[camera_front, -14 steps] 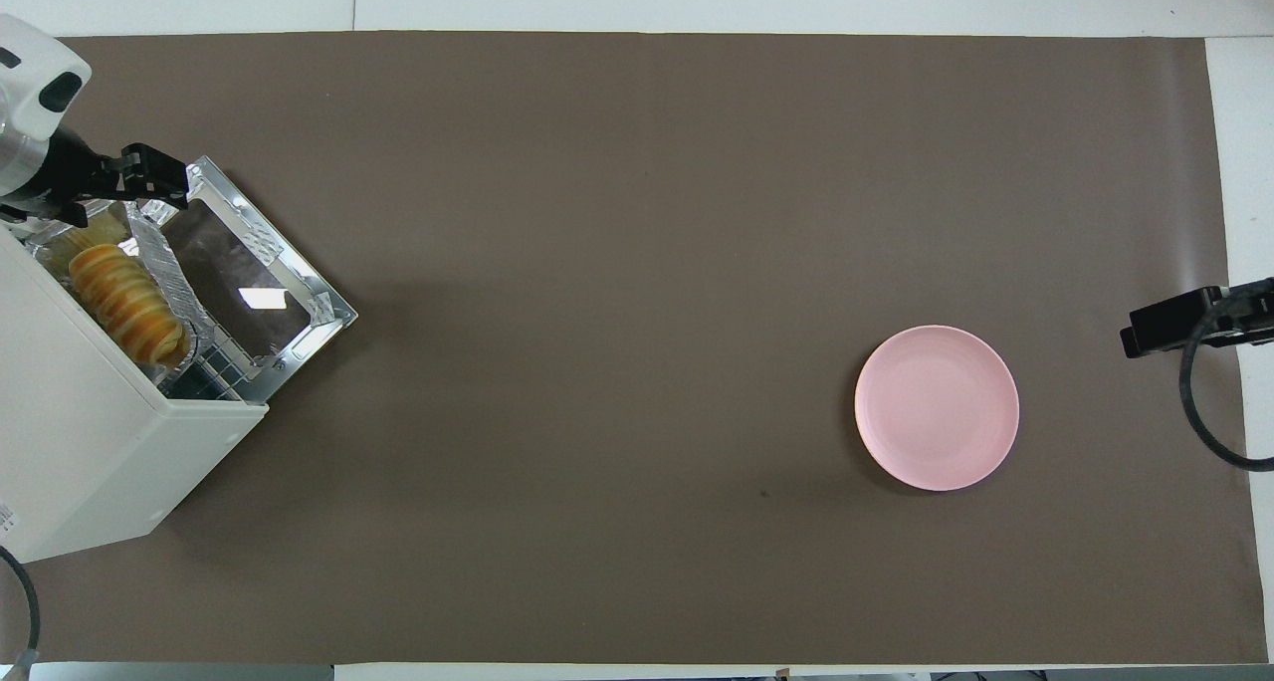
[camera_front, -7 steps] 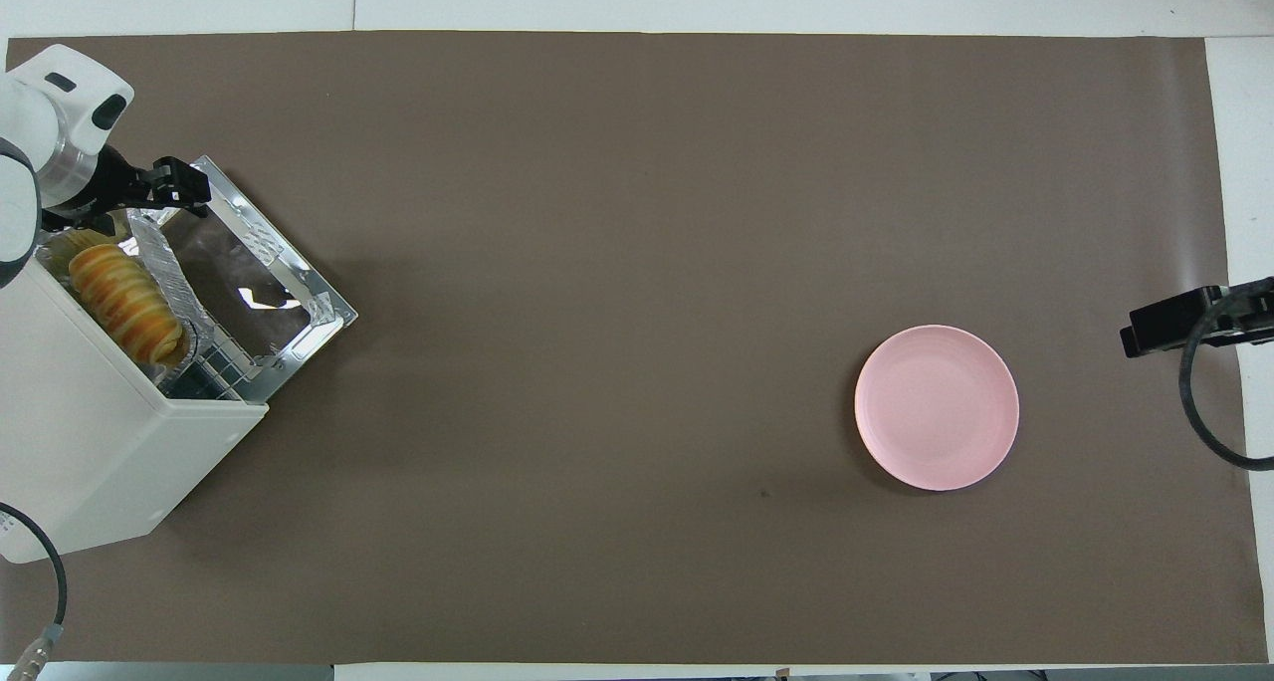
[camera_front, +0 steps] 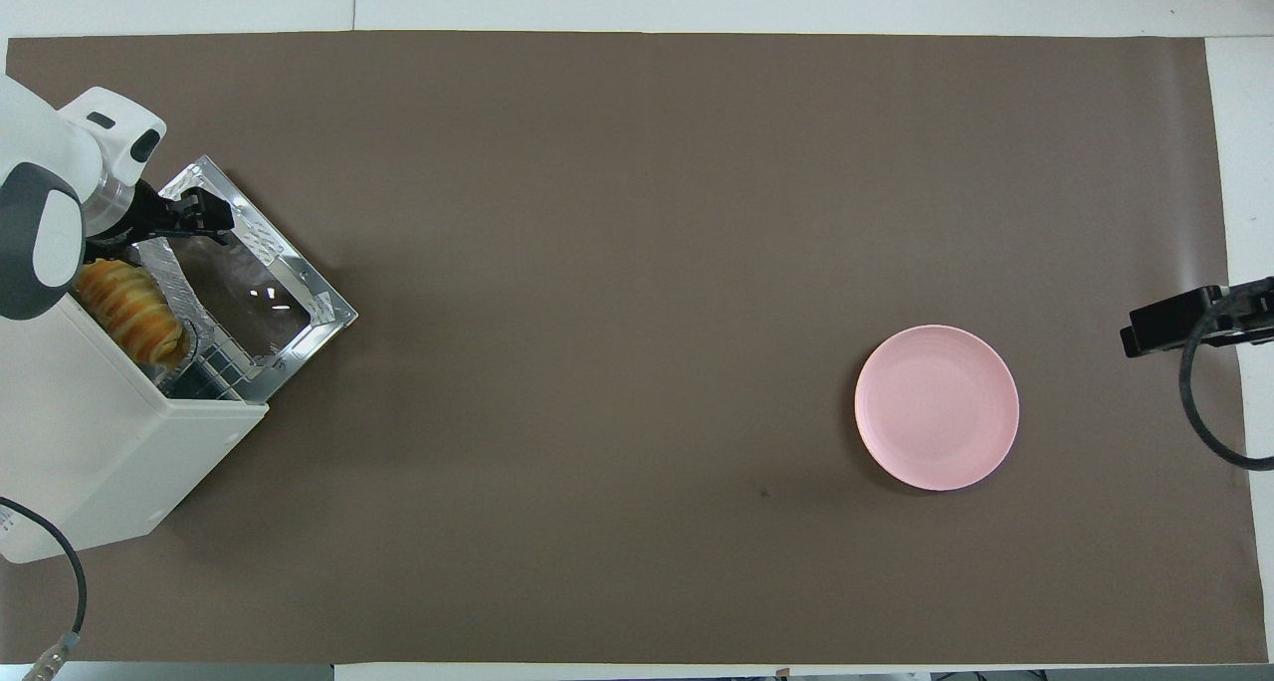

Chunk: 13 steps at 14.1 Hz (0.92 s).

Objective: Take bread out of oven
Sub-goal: 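Grasp the foil tray edge with the left gripper inside the oven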

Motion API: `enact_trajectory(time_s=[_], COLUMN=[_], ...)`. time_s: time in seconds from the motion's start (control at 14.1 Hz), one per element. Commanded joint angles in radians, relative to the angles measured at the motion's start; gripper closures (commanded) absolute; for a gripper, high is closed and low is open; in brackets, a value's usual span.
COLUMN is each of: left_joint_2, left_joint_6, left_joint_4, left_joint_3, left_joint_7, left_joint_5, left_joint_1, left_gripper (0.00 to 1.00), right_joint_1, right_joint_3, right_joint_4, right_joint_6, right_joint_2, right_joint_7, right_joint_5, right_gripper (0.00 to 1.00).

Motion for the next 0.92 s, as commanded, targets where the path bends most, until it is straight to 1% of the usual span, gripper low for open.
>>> enact_trajectory(time_s=[0.0, 0.07, 0.14, 0.21, 0.28, 0.35, 0.5, 0.57, 0.71, 0.78, 0.85], left_joint_2=[-0.028, -0.031, -0.033, -0.034, -0.036, -0.036, -0.027, -0.016, 0.041, 0.053, 0.067], left_joint_6=[0.032, 0.043, 0.046, 0.046, 0.041, 0.035, 0.014, 0.003, -0.047, -0.052, -0.042], left_joint_4=[-0.056, -0.07, -0.082, -0.086, -0.087, -0.086, -0.051, 0.0, 0.125, 0.159, 0.173], left_joint_3=[-0.003, -0.001, -0.001, -0.001, -0.003, -0.003, -0.004, -0.006, -0.008, -0.011, -0.011], left_joint_7=[-0.034, -0.034, -0.032, -0.032, -0.031, -0.029, -0.024, -0.032, -0.026, -0.024, -0.024], left_joint_5=[0.027, 0.027, 0.029, 0.029, 0.029, 0.029, 0.027, 0.015, 0.009, 0.001, -0.028], left_joint_1=[0.01, 0.01, 0.01, 0.011, 0.02, 0.023, 0.016, 0.001, -0.088, -0.127, -0.171], left_gripper=[0.05, 0.15, 0.33, 0.55, 0.8, 1.0, 1.0, 1.0, 1.0, 1.0, 1.0], right_joint_1=[-0.018, -0.018, -0.018, -0.018, -0.018, -0.018, -0.018, -0.018, -0.02, -0.02, -0.02], right_joint_3=[0.008, 0.008, 0.008, 0.008, 0.008, 0.008, 0.008, 0.008, 0.008, 0.008, 0.008], right_joint_4=[-0.022, -0.022, -0.022, -0.022, -0.022, -0.022, -0.022, -0.022, -0.022, -0.022, -0.022], right_joint_6=[0.002, 0.002, 0.002, 0.002, 0.002, 0.002, 0.002, 0.002, 0.002, 0.002, 0.0], right_joint_2=[-0.019, -0.019, -0.019, -0.019, -0.018, -0.019, -0.019, -0.019, -0.018, -0.018, -0.019], right_joint_7=[-0.015, -0.015, -0.015, -0.014, -0.014, -0.015, -0.014, -0.015, -0.014, -0.014, -0.014], right_joint_5=[0.011, 0.011, 0.011, 0.011, 0.011, 0.011, 0.011, 0.011, 0.011, 0.011, 0.011], right_gripper=[0.0, 0.0, 0.0, 0.0, 0.0, 0.0, 0.0, 0.0, 0.0, 0.0, 0.0])
